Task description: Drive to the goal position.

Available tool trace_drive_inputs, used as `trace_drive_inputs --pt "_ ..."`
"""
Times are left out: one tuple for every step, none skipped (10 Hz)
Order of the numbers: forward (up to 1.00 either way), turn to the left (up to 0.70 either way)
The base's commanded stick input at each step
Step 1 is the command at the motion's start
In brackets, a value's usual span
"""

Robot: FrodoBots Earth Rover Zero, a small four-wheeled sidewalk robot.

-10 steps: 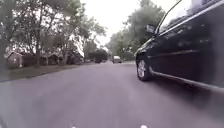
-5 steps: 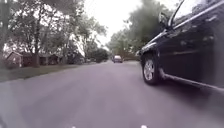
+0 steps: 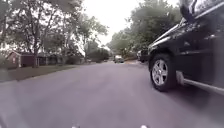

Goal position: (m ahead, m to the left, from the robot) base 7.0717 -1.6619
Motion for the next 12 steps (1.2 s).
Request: trace_drive_inputs --pt "1.00 0.00" --pt "1.00 0.00" --pt "1.00 0.00" --pt "1.00 0.00" --pt "1.00 0.00" --pt "1.00 0.00" --pt "1.00 0.00" --pt "1.00 0.00" --pt "1.00 0.00" --pt "1.00 0.00" --pt "1.00 0.00" --pt "1.00 0.00"
